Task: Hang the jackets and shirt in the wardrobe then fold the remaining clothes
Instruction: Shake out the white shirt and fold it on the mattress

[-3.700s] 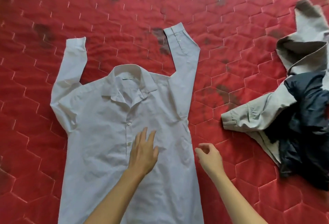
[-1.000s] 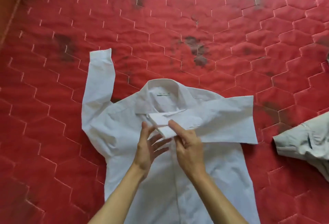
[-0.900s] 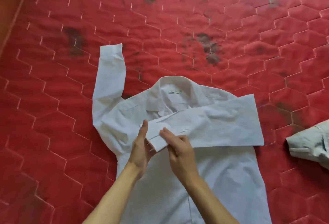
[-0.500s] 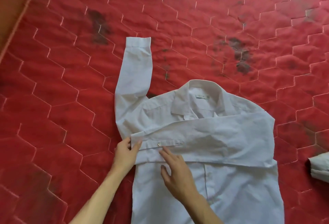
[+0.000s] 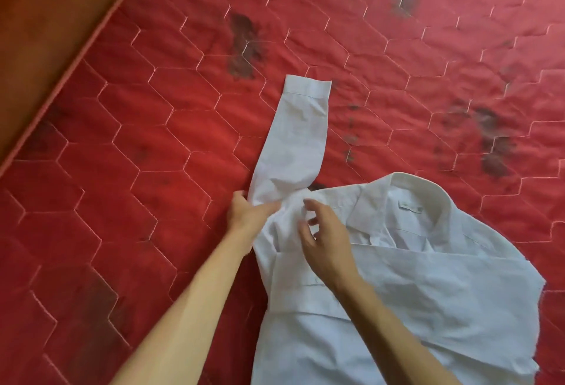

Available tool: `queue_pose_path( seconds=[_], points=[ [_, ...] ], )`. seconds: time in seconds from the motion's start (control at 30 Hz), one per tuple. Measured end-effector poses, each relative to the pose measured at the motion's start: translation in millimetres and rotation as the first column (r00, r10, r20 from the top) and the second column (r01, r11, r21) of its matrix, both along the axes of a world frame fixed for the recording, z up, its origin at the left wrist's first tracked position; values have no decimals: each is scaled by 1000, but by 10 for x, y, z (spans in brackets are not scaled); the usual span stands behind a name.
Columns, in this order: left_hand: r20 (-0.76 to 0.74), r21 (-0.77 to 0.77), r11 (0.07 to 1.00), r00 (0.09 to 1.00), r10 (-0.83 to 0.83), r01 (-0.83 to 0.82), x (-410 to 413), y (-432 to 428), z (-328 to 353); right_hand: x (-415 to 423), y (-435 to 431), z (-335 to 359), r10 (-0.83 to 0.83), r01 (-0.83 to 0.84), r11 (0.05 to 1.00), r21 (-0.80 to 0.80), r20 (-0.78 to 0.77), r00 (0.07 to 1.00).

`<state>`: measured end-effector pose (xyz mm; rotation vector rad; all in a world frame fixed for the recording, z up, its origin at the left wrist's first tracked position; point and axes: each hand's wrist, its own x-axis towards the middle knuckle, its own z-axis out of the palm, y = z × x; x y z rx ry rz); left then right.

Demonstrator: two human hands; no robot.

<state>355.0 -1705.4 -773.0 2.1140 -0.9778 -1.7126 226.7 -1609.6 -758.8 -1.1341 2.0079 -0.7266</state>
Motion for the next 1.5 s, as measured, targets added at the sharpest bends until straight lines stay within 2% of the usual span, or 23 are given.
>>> queue_pose_path(
  seconds=[0.03, 0.1, 0.13, 0.2, 0.27, 0.4, 0.5, 0.7, 0.83, 0.97, 1.0, 1.07, 1.1, 1.17, 1.23, 1.27, 1.33, 1.43, 1.5],
  points=[
    [-121, 89, 996, 993, -13, 24, 29, -38, 26, 22, -129, -4, 36, -35, 999, -8, 11, 999],
    [-240, 101, 994, 969, 57, -34, 139, -95, 76, 86, -328, -32, 146, -146, 989, 14, 7, 989],
    [-280, 67, 986, 946, 162, -150, 237, -133, 71, 135, -387, -56, 201, -200, 978, 52, -6, 980],
    [-398, 72, 925, 840, 369, -373, 531, -199, 69, 265, -429, -105, 289, -283, 950, 131, -28, 957],
    [-478, 116, 869, 740, 474, -481, 931, -214, 38, 404, -404, -151, 340, -329, 930, 162, -43, 939],
    [-502, 163, 821, 670, 547, -547, 1671, -157, 85, 601, -384, -211, 341, -319, 933, 167, -125, 932],
    [-480, 136, 767, 636, 605, -627, 2103, -126, 199, 725, -396, -259, 342, -301, 931, 206, -209, 916],
    [-508, -13, 703, 610, 608, -711, 2828, -192, 413, 827, -367, -268, 361, -295, 926, 237, -325, 874],
    [-523, -58, 581, 520, 675, -812, 3184, -169, 529, 832, -324, -289, 349, -287, 932, 220, -339, 874],
    [-521, -139, 624, 593, 615, -769, 3093, -151, 771, 961, -256, -141, 266, -258, 964, 64, -247, 932],
    [-506, -166, 639, 621, 598, -751, 2982, -140, 836, 1026, -240, -41, 225, -227, 974, 10, -171, 959],
    [-483, -229, 729, 725, 491, -645, 2660, -94, 938, 1188, -229, 277, 109, -110, 994, 0, 125, 986],
    [-430, -288, 790, 810, 399, -542, 2464, -46, 982, 1260, -229, 445, 50, -62, 998, 31, 299, 953],
    [-178, -424, 876, 969, 169, -231, 2049, 109, 966, 1323, -222, 717, -49, 19, 998, 61, 538, 841],
    [-25, -488, 871, 997, -75, 53, 1538, 379, 945, 1287, -181, 889, -106, 79, 994, 71, 661, 743],
    [10, -527, 831, 979, -205, 180, 1282, 531, 977, 1239, -152, 957, -128, 99, 992, 81, 676, 726],
    [95, -619, 680, 897, -431, 392, 828, 843, 939, 1066, -50, 1017, -177, 121, 984, 133, 591, 787],
    [351, -674, 349, 697, -625, 652, 370, 1213, 680, 576, 288, 838, -299, 240, 950, 198, 363, 883],
    [406, -686, 164, 560, -722, 709, 109, 1462, 581, 124, 584, 718, -367, 323, 925, 203, 251, 895]
  ],
)
